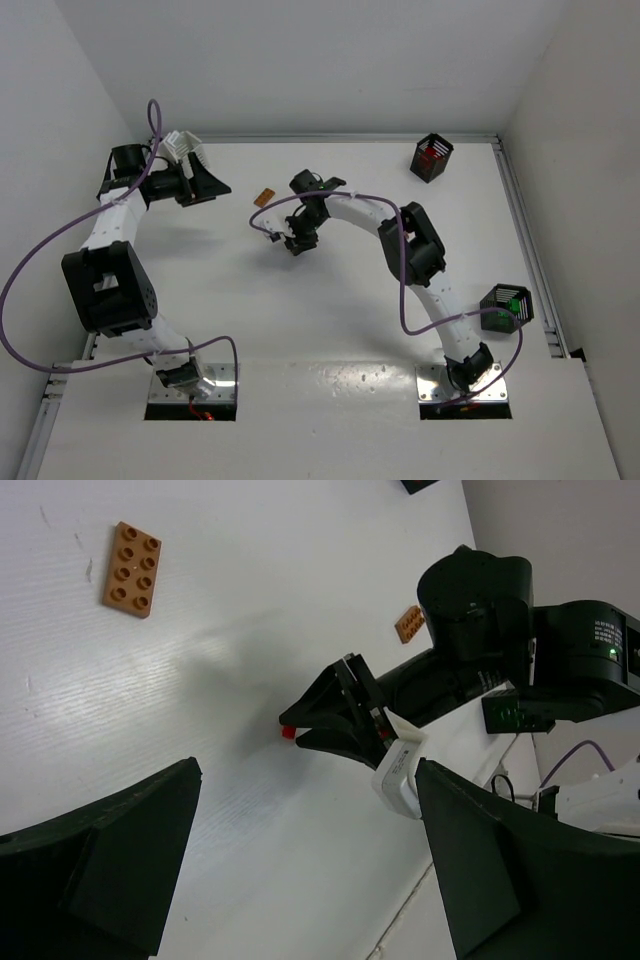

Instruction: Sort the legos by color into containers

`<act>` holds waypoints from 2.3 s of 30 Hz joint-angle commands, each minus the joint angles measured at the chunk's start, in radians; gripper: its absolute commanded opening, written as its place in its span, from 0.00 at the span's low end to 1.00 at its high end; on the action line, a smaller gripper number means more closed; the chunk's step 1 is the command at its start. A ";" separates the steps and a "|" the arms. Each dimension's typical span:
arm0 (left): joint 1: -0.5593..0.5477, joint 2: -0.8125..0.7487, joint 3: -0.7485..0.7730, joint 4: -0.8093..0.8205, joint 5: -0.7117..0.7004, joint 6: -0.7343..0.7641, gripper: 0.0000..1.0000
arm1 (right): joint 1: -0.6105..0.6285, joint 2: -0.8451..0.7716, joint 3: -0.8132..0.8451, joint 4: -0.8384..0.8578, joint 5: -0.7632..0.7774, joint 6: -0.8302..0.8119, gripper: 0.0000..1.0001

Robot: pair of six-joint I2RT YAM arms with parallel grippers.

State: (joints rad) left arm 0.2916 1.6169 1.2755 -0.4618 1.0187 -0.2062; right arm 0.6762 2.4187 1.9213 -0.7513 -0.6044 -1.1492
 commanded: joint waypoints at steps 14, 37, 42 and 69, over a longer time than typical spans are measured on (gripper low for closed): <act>0.014 0.024 -0.002 0.023 0.043 0.010 0.95 | -0.007 0.152 0.156 -0.166 -0.005 0.031 0.33; 0.014 0.021 0.007 0.023 0.052 0.011 0.95 | -0.007 0.079 -0.002 -0.211 0.120 0.078 0.07; -0.043 -0.025 -0.011 0.002 -0.009 0.079 0.95 | -0.018 -0.116 -0.134 -0.074 0.111 0.274 0.03; -0.621 -0.167 0.047 -0.072 -0.779 0.216 1.00 | -0.676 -0.322 0.140 0.231 0.540 0.991 0.00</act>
State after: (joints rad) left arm -0.2882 1.4788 1.2724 -0.5465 0.3836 0.0380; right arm -0.0040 2.0422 1.9842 -0.5728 -0.1349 -0.2043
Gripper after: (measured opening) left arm 0.995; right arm 0.108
